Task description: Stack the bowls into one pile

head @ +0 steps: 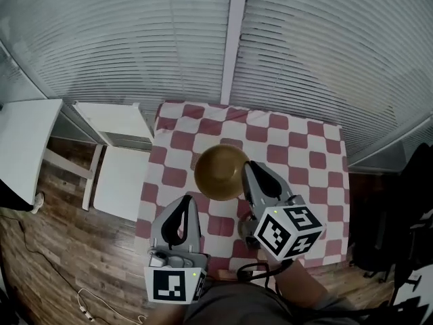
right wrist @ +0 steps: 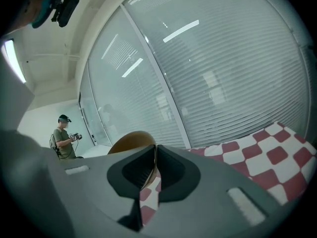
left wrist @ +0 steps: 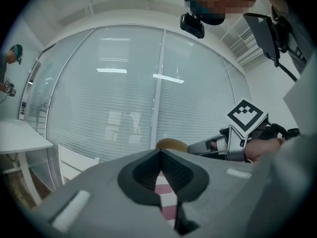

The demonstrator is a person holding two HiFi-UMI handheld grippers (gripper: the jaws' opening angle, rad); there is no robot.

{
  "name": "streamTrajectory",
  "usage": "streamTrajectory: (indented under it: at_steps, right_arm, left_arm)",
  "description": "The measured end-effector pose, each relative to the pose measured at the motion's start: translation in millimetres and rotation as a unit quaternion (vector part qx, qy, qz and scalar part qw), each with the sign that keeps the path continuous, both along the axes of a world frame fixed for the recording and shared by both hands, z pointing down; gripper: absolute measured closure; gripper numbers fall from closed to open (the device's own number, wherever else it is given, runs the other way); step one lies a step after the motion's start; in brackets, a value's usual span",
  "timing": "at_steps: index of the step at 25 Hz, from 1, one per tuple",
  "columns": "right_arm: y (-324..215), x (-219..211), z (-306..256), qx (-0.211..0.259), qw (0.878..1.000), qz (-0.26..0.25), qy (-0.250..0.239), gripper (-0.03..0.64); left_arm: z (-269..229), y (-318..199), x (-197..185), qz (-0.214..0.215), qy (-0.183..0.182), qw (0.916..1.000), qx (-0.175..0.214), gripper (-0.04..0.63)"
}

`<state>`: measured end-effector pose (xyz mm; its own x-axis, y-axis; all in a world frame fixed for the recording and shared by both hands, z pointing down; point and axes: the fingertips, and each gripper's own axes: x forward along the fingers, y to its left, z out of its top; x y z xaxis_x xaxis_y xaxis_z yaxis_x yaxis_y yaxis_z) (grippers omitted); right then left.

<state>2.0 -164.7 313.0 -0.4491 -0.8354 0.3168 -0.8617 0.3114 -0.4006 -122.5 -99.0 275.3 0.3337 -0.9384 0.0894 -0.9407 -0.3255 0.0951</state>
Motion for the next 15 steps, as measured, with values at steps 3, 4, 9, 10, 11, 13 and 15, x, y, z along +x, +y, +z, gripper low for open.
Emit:
streamTrajectory:
  at_steps: [3, 4, 9, 10, 11, 13, 15]
  right_arm:
    - [31, 26, -10, 0.012, 1.0, 0.01, -0.002, 0.577]
    - [41, 36, -13, 0.015, 1.0, 0.013, -0.003, 0.577]
    - [93, 85, -25, 0.021, 1.0, 0.019, 0.0, 0.577]
    - [103, 94, -28, 0.022, 1.0, 0.02, 0.002, 0.577]
    - [112, 103, -29, 0.023, 1.0, 0.02, 0.004, 0.577]
    - [130, 118, -29, 0.022, 1.0, 0.021, 0.006, 0.577]
    - [144, 130, -27, 0.018, 1.0, 0.022, 0.006, 0.577]
  left_arm:
    - [-9, 30, 23, 0.011, -0.002, 0.9998, 0.015, 0.594]
    - [-12, 40, 31, 0.015, -0.003, 0.9997, 0.019, 0.595]
    - [-24, 93, 67, 0.016, -0.009, 0.9994, 0.03, 0.595]
    - [-25, 103, 74, 0.015, -0.01, 0.9994, 0.031, 0.595]
    - [-25, 113, 80, 0.014, -0.01, 0.9994, 0.03, 0.595]
    - [-23, 132, 91, 0.011, -0.01, 0.9995, 0.027, 0.595]
    - [-22, 147, 101, 0.013, -0.009, 0.9996, 0.022, 0.594]
